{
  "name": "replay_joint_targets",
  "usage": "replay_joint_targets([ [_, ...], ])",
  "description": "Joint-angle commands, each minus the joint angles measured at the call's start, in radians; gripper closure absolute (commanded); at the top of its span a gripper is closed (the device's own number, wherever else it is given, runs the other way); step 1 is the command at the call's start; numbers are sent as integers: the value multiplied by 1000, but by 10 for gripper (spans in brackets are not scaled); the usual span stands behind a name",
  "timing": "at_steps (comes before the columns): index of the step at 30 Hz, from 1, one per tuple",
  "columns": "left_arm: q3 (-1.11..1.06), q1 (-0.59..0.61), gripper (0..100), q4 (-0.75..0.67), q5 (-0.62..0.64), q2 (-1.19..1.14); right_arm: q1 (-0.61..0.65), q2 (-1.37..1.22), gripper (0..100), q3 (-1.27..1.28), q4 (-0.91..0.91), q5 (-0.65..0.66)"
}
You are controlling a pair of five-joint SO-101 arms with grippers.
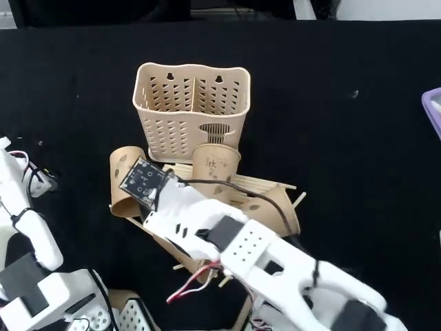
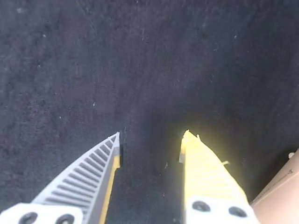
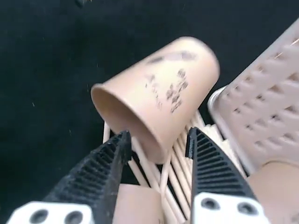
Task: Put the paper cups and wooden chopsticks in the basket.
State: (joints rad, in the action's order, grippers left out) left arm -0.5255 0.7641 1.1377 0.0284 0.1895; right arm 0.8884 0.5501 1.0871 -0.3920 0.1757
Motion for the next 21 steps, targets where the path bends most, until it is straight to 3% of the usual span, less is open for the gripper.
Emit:
replay_joint_targets([
  [1, 16, 2, 787, 28, 6, 46, 15, -96, 797, -90, 29, -9],
  [9, 15, 2, 787, 29, 6, 40, 9, -236, 808, -188, 23, -3],
  [11, 13, 2, 787, 26, 6, 40, 11, -229, 900, -183, 23, -2],
  [12, 12, 2, 787, 25, 6, 38, 11, -220, 979, -182, 23, -2],
  [13, 10, 2, 787, 25, 5, 38, 11, -206, 989, -182, 21, -2],
  [21, 10, 2, 787, 23, 6, 38, 2, 70, 988, -153, -110, 0],
])
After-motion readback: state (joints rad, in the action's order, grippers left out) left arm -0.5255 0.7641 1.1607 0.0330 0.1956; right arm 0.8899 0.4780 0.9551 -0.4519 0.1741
